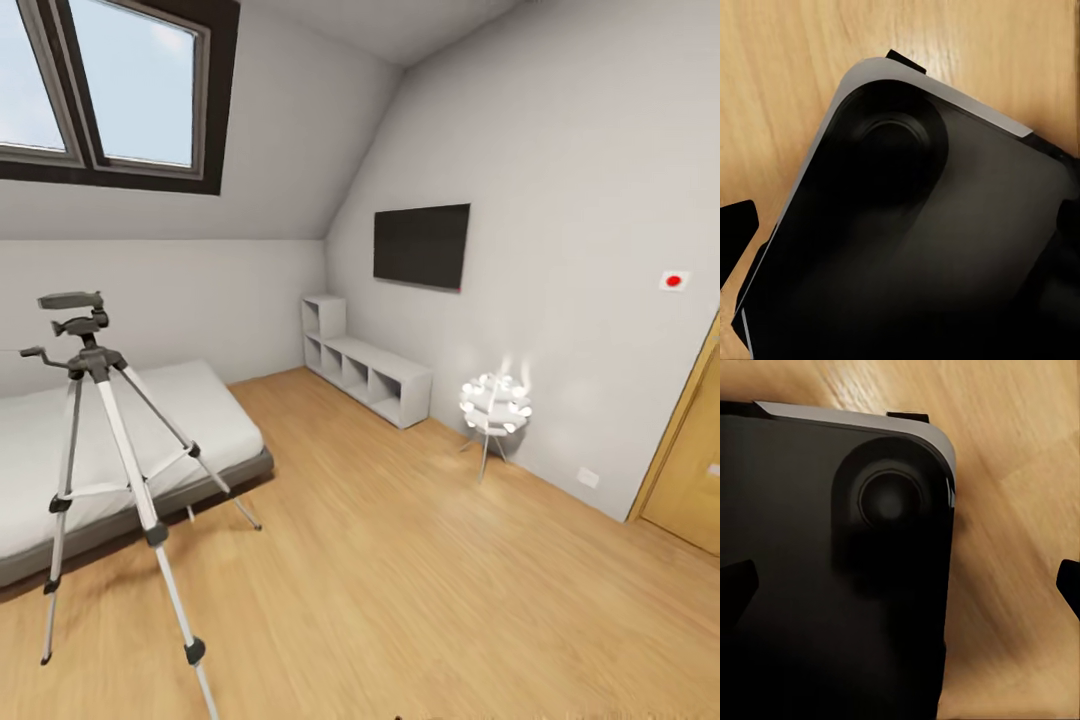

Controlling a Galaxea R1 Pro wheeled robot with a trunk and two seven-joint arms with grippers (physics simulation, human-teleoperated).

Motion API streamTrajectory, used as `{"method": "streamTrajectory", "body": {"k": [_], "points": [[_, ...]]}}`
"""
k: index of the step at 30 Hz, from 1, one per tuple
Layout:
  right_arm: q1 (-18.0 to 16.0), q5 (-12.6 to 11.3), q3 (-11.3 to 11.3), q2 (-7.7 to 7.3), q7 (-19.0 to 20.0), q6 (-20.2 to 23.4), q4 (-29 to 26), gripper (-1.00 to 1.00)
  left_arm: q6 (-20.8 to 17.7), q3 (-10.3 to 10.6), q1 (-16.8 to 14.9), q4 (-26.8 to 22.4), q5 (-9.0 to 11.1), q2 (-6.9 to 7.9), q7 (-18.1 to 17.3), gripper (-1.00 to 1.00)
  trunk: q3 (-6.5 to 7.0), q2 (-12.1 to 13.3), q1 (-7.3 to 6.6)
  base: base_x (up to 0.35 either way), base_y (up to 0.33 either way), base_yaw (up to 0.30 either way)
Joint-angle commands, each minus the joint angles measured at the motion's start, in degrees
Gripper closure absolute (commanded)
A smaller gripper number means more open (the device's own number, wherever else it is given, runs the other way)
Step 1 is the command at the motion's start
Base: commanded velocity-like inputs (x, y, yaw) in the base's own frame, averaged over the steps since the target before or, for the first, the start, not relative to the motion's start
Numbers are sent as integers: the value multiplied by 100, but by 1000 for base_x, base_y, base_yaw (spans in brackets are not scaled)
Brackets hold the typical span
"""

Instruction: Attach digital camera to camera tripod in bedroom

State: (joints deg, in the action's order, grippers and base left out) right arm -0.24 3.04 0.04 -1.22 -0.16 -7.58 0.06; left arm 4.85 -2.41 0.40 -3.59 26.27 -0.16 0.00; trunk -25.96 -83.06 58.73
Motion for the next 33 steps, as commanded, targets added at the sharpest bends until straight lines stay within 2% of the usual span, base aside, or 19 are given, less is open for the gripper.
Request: {"method": "streamTrajectory", "body": {"k": [1, 13, 28, 33], "points": [[-2, 37, 6, 1, -2, -13, 2, -100, 7, -23, 4, -11, 2, -2, 0, -100, -4, -2, 0, 0, 0, -294], [-2, 60, 46, 2, 6, 0, 2, -100, -2, 57, 6, -19, -66, -2, -8, -100, -4, -2, 0, 234, 28, -294], [-2, 48, 43, 0, 5, -8, 2, -100, 3, 54, 8, -19, -64, -2, -2, -100, -4, -2, 0, 316, 100, -294], [-2, 52, 41, -1, 2, -7, 2, -100, 6, 49, 7, -19, -51, -2, -2, -100, -4, -2, 0, 158, 72, -294]]}}
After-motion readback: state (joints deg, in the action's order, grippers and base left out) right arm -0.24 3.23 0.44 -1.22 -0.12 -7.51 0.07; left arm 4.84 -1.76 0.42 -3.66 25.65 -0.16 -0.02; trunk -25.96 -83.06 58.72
